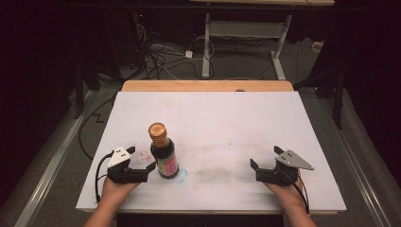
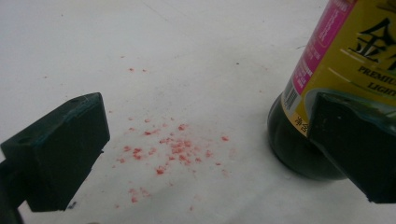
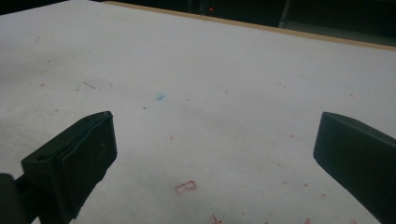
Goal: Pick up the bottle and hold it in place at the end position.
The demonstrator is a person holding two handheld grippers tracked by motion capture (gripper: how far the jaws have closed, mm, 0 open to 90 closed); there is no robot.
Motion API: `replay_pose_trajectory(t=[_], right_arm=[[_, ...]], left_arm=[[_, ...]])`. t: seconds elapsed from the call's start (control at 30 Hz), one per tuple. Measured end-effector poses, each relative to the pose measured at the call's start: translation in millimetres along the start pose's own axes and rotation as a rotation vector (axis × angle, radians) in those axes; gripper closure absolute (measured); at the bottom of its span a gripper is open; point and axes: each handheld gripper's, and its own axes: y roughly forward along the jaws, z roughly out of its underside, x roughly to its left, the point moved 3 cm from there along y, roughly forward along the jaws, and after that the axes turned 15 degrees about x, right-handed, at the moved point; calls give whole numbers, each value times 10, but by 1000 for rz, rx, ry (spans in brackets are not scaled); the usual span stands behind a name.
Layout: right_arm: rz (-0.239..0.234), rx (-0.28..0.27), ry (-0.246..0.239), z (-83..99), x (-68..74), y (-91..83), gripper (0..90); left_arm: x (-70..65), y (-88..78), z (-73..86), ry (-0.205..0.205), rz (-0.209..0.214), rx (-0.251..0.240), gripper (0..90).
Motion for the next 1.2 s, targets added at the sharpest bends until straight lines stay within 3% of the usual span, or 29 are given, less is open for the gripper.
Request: replay_pose_trajectory(t=[0.37, 0.5, 0.8, 1.0, 1.2], right_arm=[[2, -6, 6, 2, -4, -6, 3], [1, 2, -3, -2, 1, 1, 2], [9, 25, -11, -9, 16, 21, 2], [3, 34, -26, -16, 25, 33, 2], [-9, 53, -24, -26, 17, 49, 2]], left_arm=[[21, -4, -27, -34, 4, 5, 0], [15, 9, -4, -20, -2, 46, 0], [15, -138, -24, -4, 3, 36, 0], [-57, -259, -26, -7, 21, 24, 0], [-205, -302, -54, -1, 66, 15, 0]])
